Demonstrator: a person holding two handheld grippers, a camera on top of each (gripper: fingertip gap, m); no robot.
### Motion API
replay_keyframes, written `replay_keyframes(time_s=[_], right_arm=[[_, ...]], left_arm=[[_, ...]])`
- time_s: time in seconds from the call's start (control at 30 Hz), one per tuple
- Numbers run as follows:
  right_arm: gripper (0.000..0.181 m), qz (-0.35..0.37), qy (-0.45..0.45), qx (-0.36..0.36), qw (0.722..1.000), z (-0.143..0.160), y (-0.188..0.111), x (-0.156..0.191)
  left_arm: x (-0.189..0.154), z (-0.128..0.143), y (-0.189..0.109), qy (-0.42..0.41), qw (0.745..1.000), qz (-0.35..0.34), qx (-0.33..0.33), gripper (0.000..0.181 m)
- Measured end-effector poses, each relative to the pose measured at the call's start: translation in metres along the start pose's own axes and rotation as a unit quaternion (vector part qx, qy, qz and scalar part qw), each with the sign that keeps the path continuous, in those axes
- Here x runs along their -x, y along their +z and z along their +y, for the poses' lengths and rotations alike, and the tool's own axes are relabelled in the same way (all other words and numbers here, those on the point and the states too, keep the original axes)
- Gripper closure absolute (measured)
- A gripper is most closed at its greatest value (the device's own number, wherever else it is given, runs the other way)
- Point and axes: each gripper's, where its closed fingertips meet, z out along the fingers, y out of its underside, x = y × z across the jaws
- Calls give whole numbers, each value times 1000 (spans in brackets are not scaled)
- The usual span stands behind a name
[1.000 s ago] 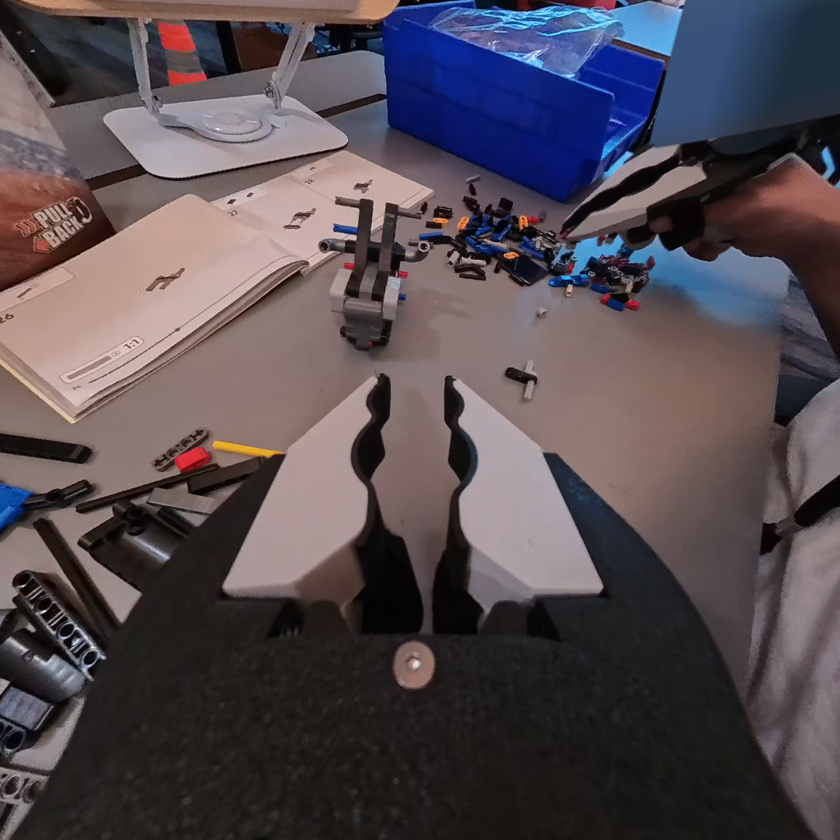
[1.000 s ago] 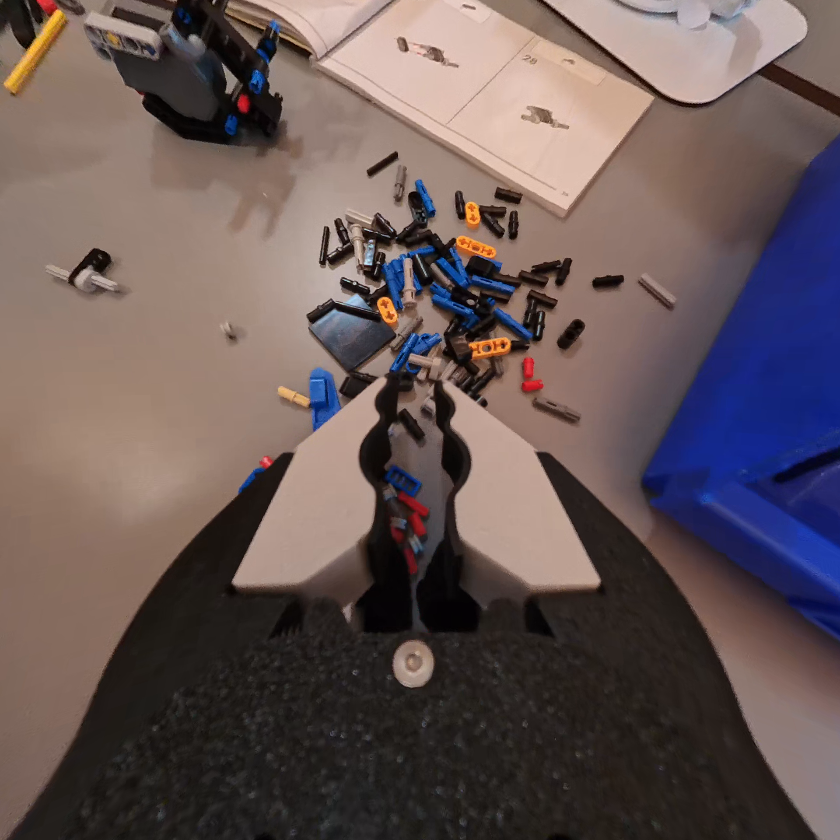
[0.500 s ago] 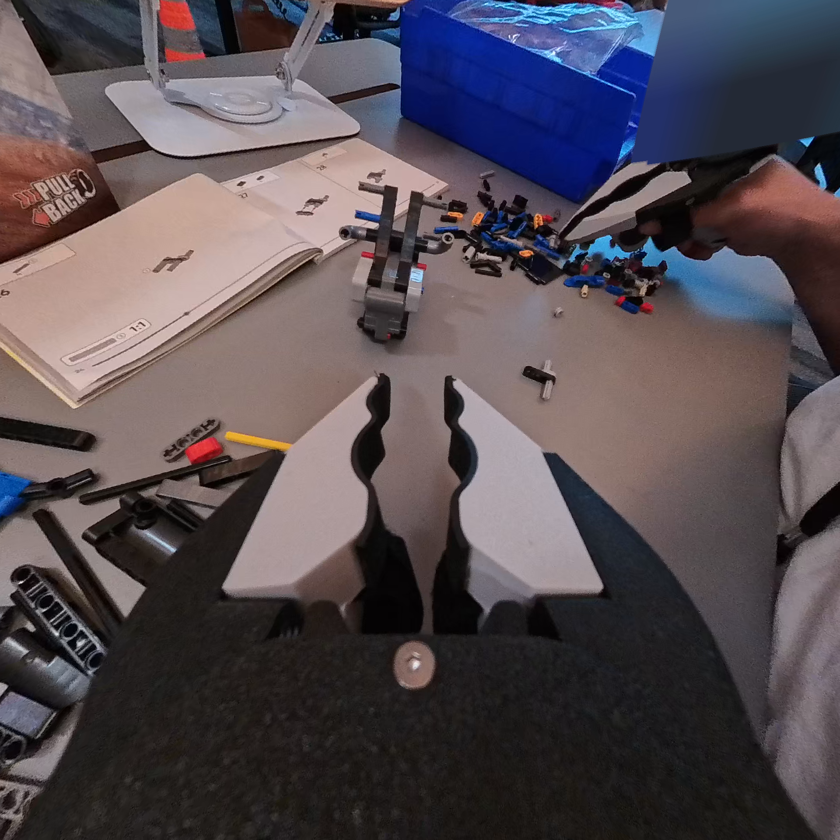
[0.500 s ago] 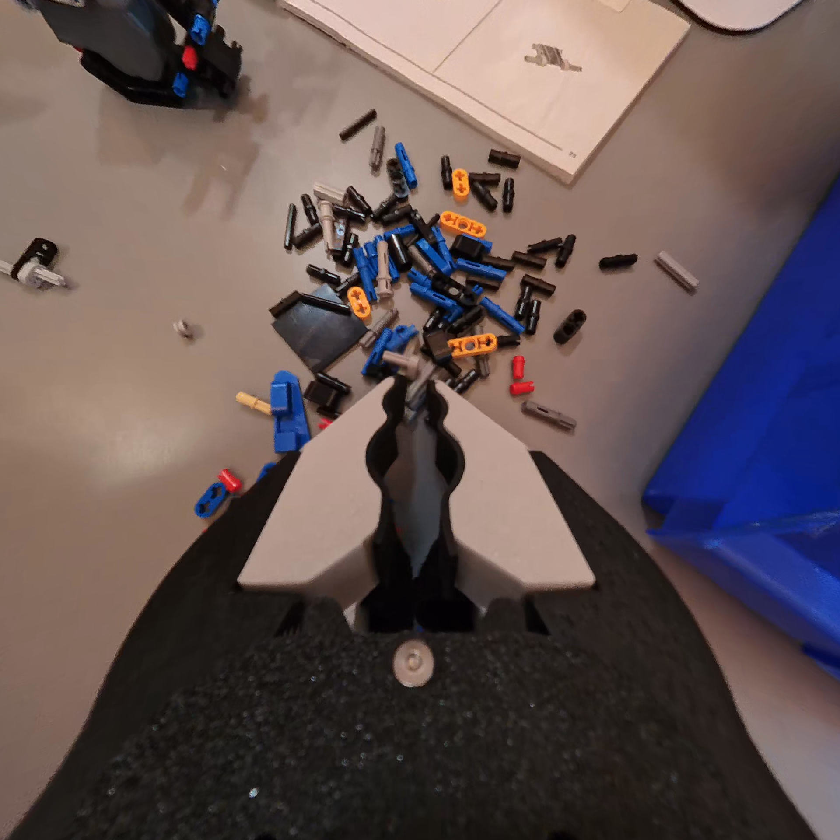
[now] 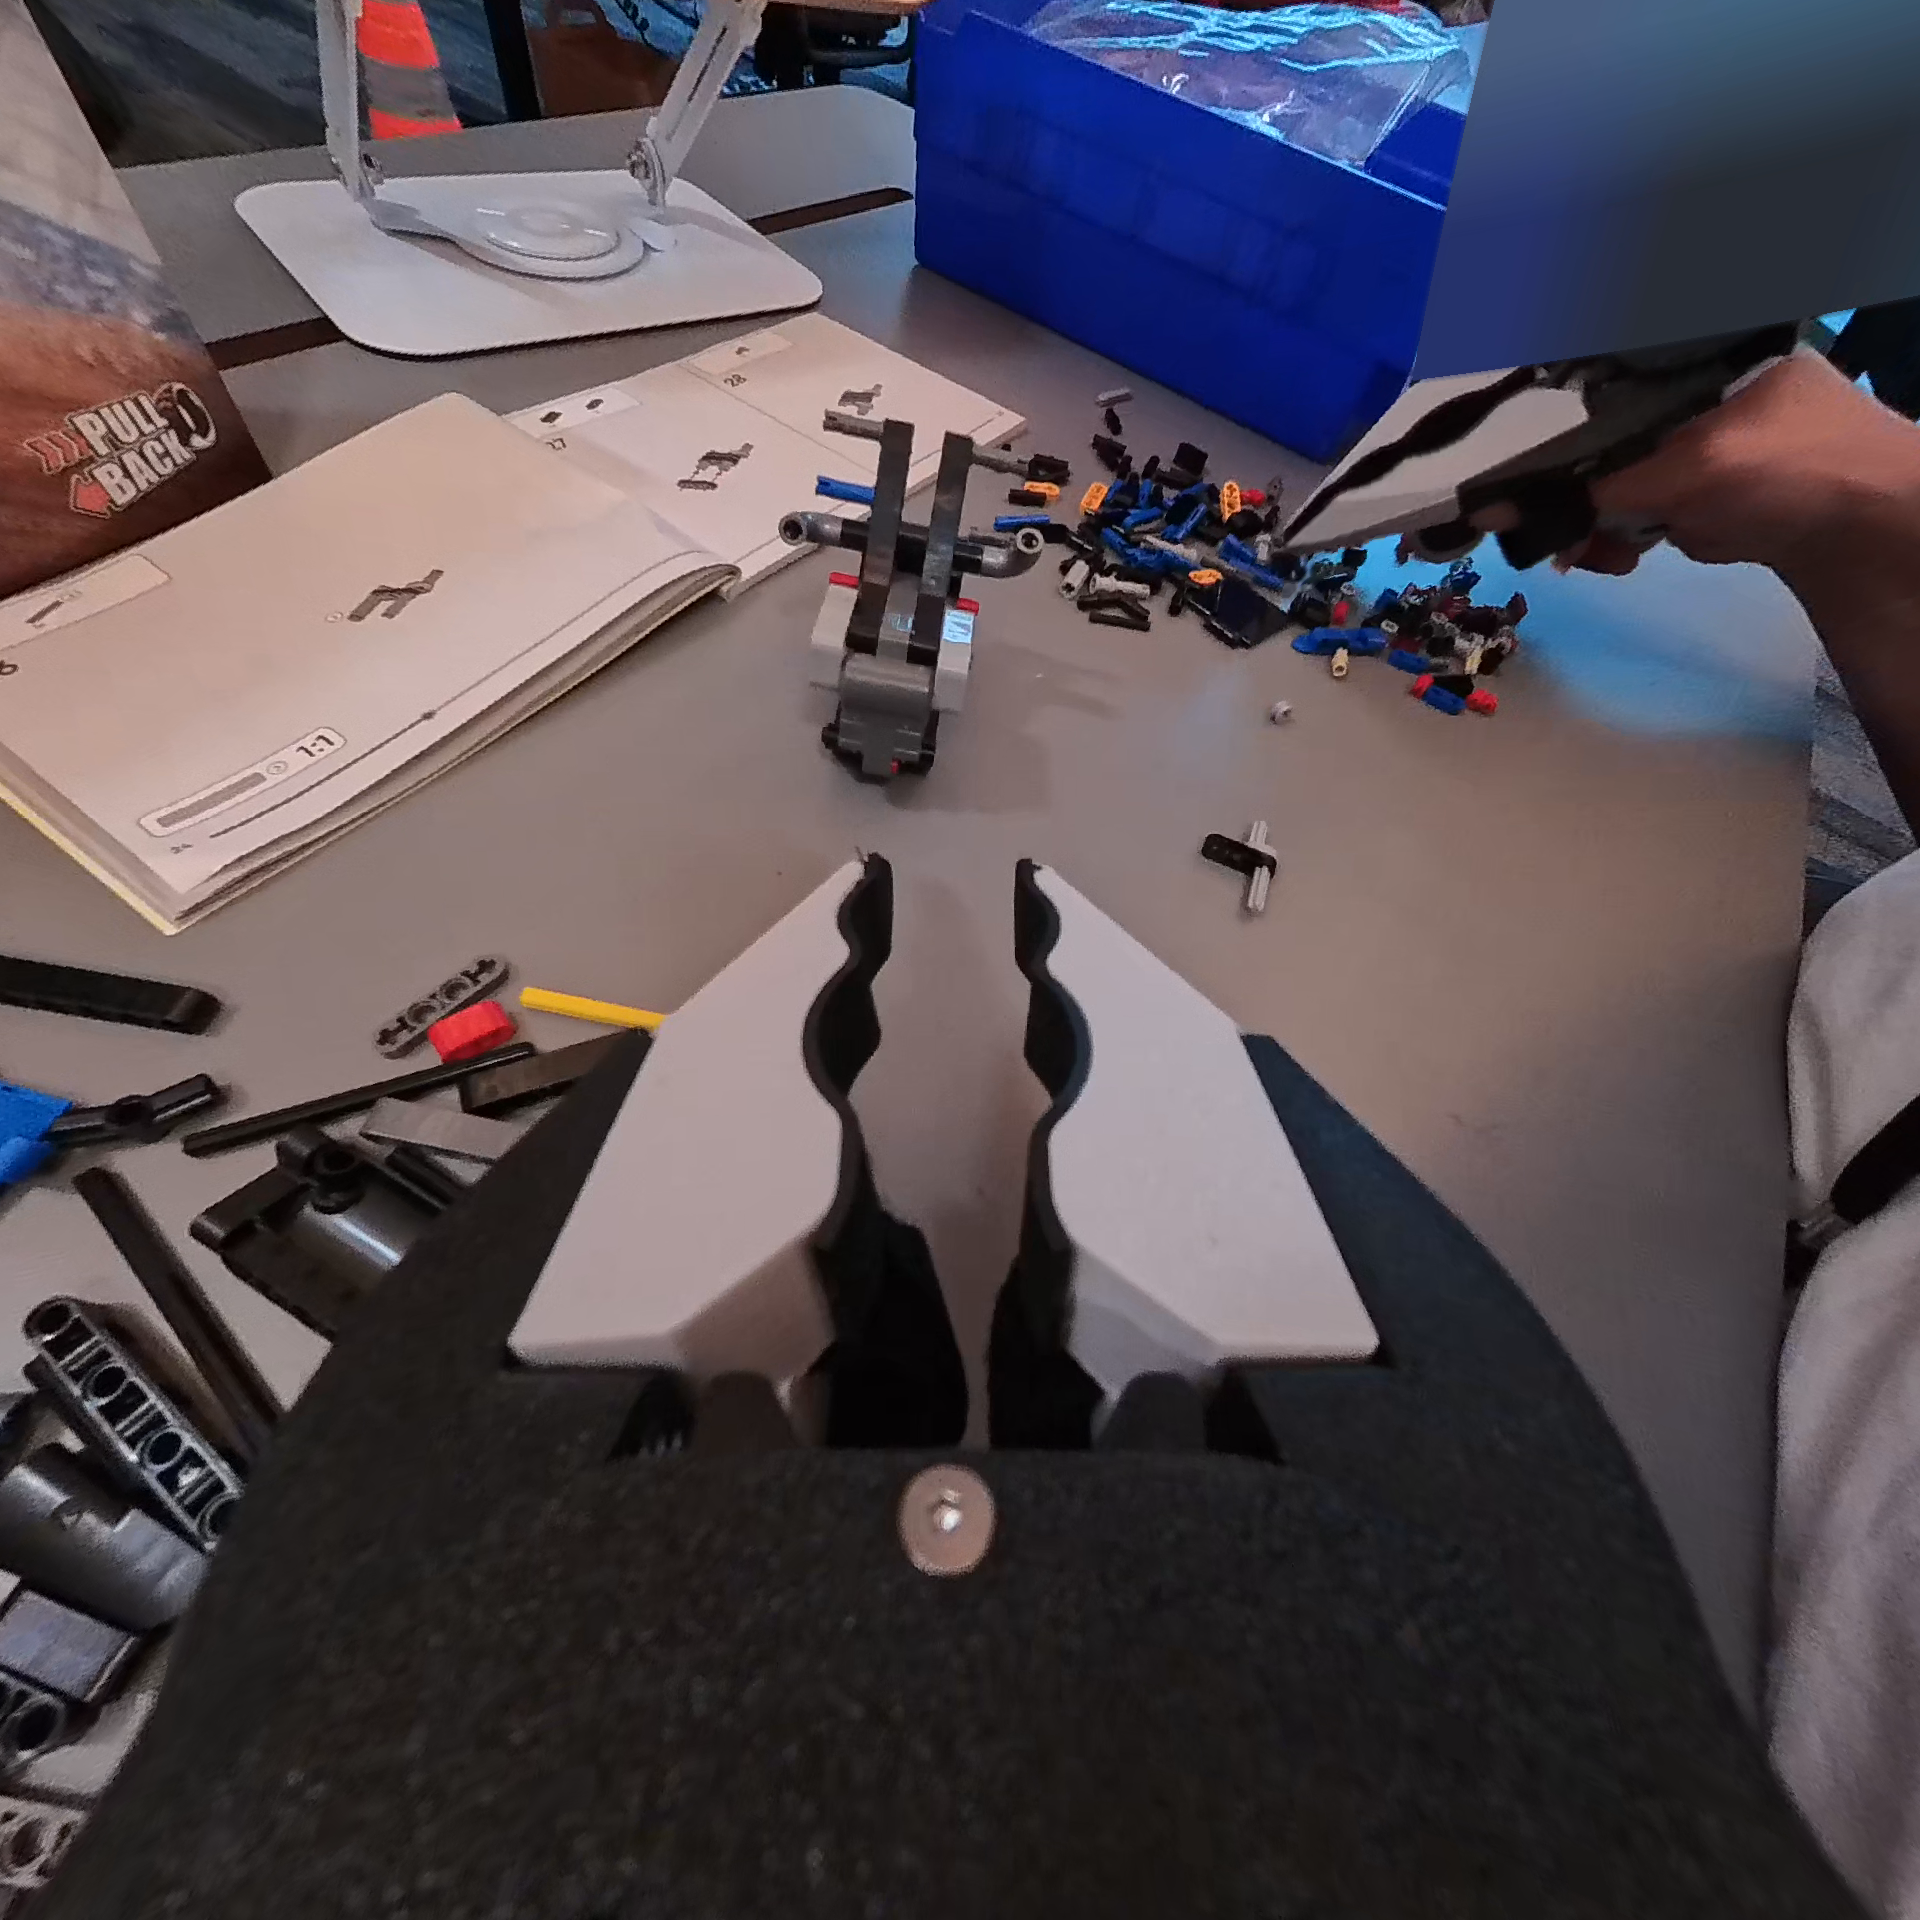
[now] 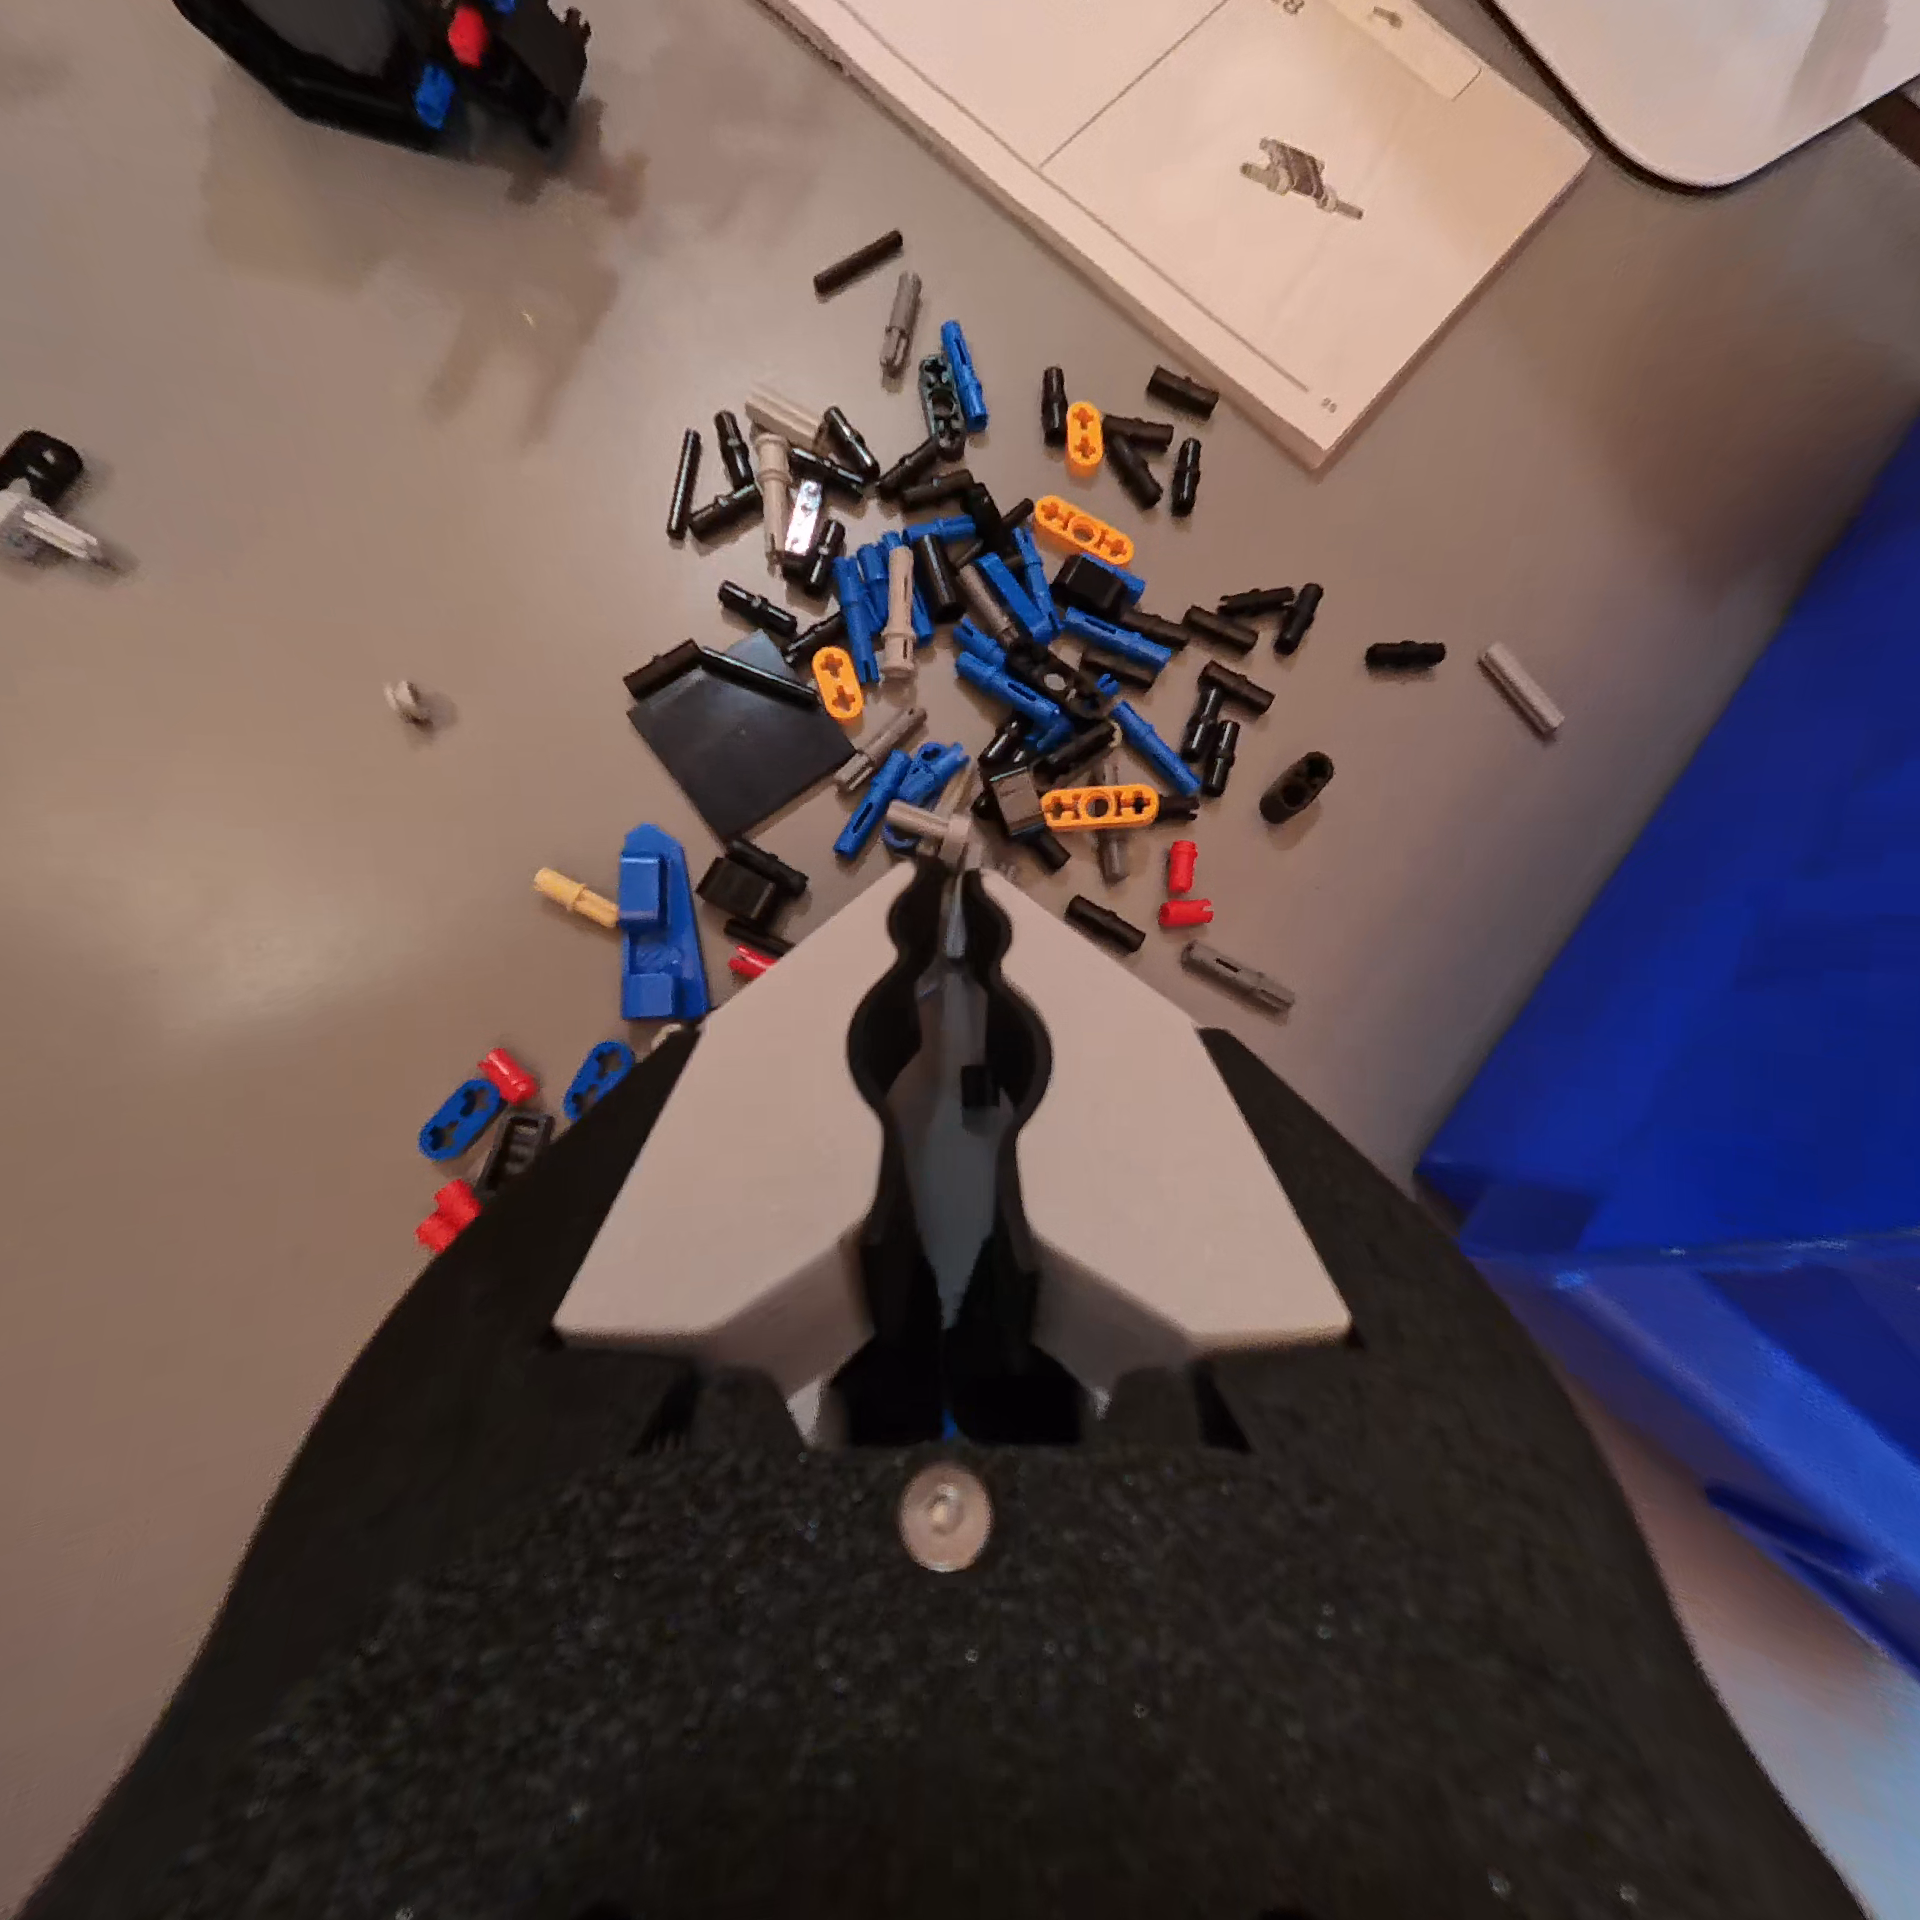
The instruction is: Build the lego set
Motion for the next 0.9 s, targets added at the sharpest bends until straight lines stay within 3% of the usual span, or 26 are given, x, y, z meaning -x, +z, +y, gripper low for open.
replay_keyframes(time_s=[0.33, 0.9], right_arm=[[173, -61, 69, -25, 995, -6, -8, -4], [178, -29, -21, 30, 999, 6, 4, -2]], left_arm=[[1, -1, -6, -2, 1000, -6, -7, 160], [-2, -2, -9, -3, 1000, -2, -17, 160]])
